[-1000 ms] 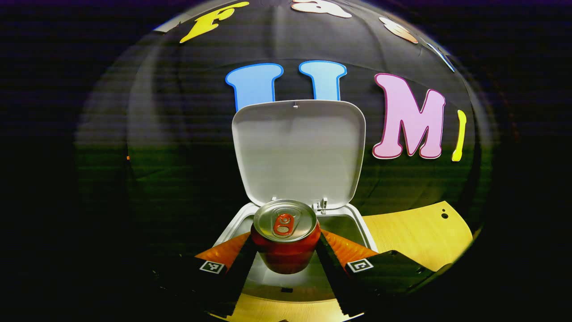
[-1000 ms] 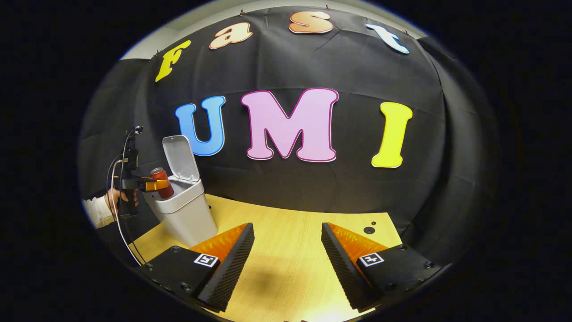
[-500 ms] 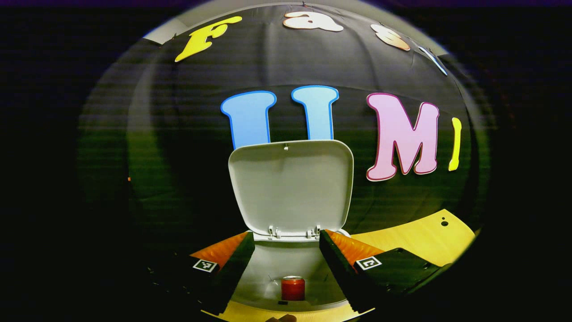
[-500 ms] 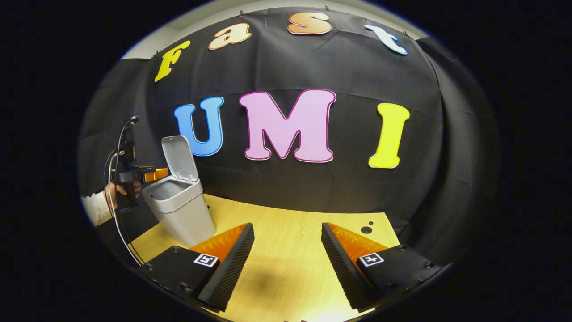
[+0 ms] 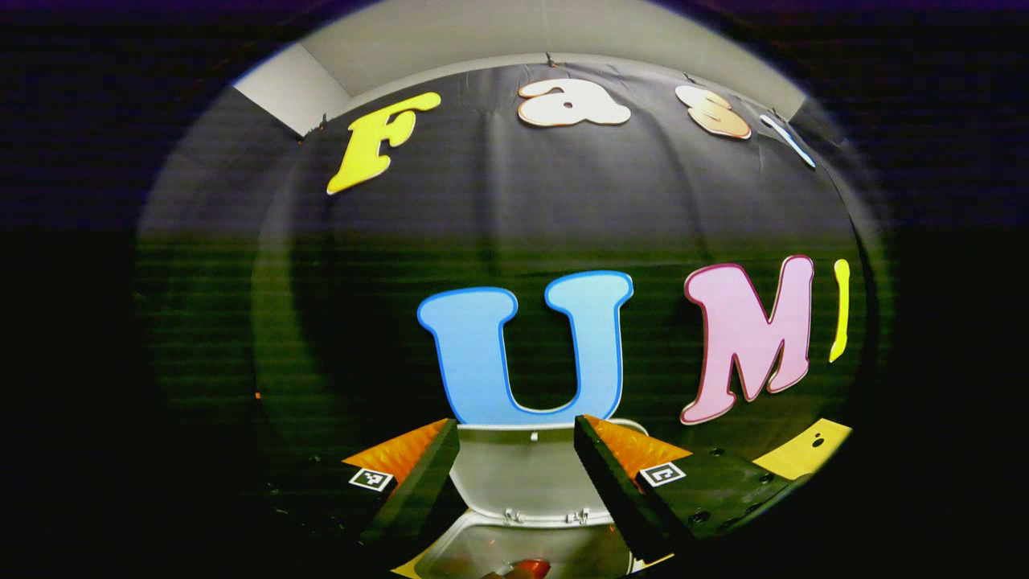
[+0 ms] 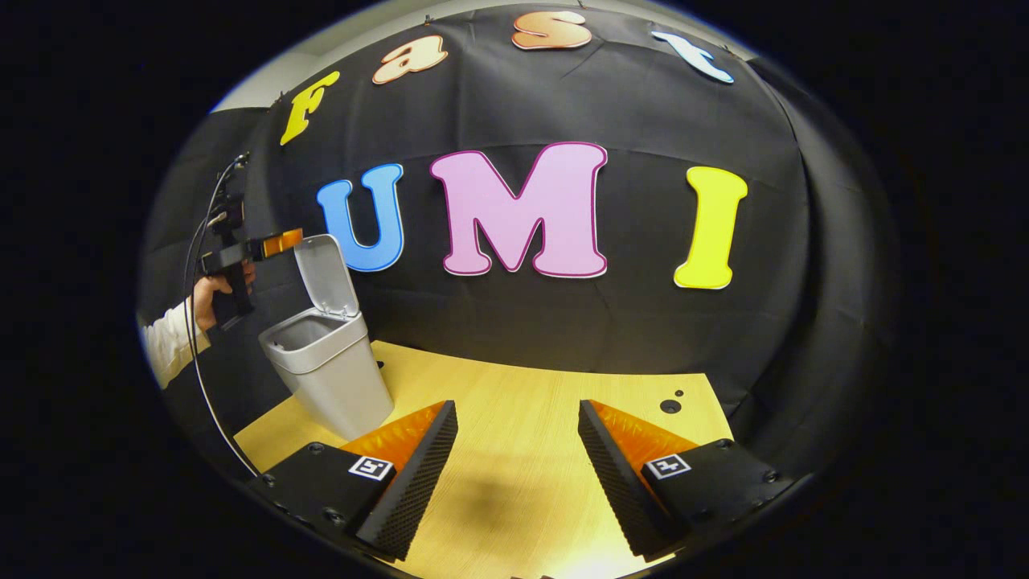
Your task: Press the lid of the desktop garbage bin to open it, pick up the crumpled paper on the desktop and throw it into the bin, then pick up the pop can on the desktop and drop it into the bin, and finally close the garbage bin lid.
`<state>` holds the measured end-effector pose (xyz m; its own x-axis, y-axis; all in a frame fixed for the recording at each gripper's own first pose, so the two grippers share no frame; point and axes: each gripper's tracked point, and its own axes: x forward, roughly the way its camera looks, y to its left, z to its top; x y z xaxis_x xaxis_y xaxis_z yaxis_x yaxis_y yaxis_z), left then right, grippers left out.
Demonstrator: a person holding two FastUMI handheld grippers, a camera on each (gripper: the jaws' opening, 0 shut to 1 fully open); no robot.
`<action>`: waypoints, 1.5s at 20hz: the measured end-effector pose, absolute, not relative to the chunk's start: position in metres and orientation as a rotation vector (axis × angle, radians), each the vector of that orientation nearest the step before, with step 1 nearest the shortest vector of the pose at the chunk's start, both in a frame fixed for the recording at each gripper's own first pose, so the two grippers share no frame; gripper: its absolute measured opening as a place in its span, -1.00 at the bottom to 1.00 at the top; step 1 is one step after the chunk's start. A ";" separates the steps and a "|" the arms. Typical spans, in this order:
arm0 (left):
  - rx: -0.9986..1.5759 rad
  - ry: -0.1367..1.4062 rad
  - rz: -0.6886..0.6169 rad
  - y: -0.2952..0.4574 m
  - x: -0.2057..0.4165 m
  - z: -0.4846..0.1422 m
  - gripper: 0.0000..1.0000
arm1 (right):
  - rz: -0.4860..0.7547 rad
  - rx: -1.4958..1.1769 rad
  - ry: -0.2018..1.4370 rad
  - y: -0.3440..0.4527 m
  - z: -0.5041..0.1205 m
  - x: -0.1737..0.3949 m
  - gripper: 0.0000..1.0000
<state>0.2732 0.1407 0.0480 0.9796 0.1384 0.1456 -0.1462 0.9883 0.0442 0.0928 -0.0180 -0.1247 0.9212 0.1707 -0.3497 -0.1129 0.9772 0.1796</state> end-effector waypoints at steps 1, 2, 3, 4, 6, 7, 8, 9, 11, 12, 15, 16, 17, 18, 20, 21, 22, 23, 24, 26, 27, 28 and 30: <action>0.073 -0.170 0.144 0.139 0.279 0.058 0.93 | 0.147 0.160 0.372 -0.020 -0.125 0.093 0.94; 0.090 -0.191 0.154 0.138 0.284 0.064 0.90 | 0.147 0.163 0.373 -0.021 -0.126 0.093 0.94; 0.103 -0.204 0.153 0.135 0.290 0.069 0.90 | 0.145 0.166 0.375 -0.022 -0.127 0.092 0.94; 0.111 -0.198 0.134 0.129 0.297 0.067 0.93 | 0.146 0.168 0.375 -0.023 -0.128 0.090 0.95; 0.115 -0.163 0.124 0.125 0.310 0.052 0.91 | 0.139 0.169 0.380 -0.024 -0.130 0.087 0.94; 0.111 -0.129 0.118 0.124 0.315 0.041 0.91 | 0.136 0.172 0.382 -0.024 -0.132 0.086 0.95; 0.099 -0.092 0.111 0.122 0.319 0.032 0.91 | 0.132 0.175 0.384 -0.025 -0.133 0.084 0.94; 0.084 -0.059 0.094 0.119 0.319 0.024 0.91 | 0.129 0.178 0.387 -0.026 -0.135 0.082 0.94; 0.074 -0.053 0.070 0.117 0.320 0.024 0.99 | 0.120 0.187 0.392 -0.028 -0.137 0.080 0.94; 0.085 -0.028 0.066 0.116 0.318 0.021 0.96 | 0.118 0.194 0.393 -0.028 -0.138 0.079 0.95; 0.109 0.014 0.051 0.115 0.305 0.019 0.97 | 0.123 0.212 0.392 -0.021 -0.137 0.081 0.96; 0.103 0.030 0.046 0.115 0.299 0.019 0.97 | 0.127 0.215 0.389 -0.019 -0.135 0.083 0.96; 0.092 0.051 0.045 0.116 0.293 0.016 0.97 | 0.135 0.218 0.383 -0.015 -0.134 0.085 0.95; 0.074 0.069 0.041 0.116 0.287 0.013 0.97 | 0.143 0.220 0.377 -0.012 -0.132 0.086 0.94; 0.037 0.121 0.028 0.116 0.271 0.002 0.97 | 0.158 0.218 0.368 -0.005 -0.129 0.088 0.94; 0.023 0.168 0.013 0.115 0.264 -0.008 0.97 | 0.166 0.215 0.365 -0.002 -0.128 0.088 0.93; 0.011 0.223 -0.004 0.114 0.256 -0.020 0.97 | 0.174 0.212 0.366 0.000 -0.129 0.088 0.93; 0.001 0.273 -0.011 0.114 0.250 -0.032 0.97 | 0.180 0.211 0.367 0.003 -0.129 0.088 0.94; 0.002 0.316 -0.012 0.116 0.245 -0.042 0.98 | 0.184 0.212 0.366 0.004 -0.129 0.088 0.94; 0.010 0.385 -0.012 0.121 0.237 -0.061 0.92 | 0.191 0.223 0.367 0.009 -0.131 0.087 0.94; 0.002 0.423 -0.023 0.120 0.235 -0.071 0.93 | 0.194 0.228 0.370 0.011 -0.132 0.087 0.94; -0.017 0.458 -0.051 0.116 0.230 -0.080 0.93 | 0.196 0.229 0.372 0.011 -0.133 0.085 0.94; -0.028 0.517 -0.079 0.112 0.224 -0.100 0.98 | 0.204 0.227 0.377 0.013 -0.136 0.081 0.94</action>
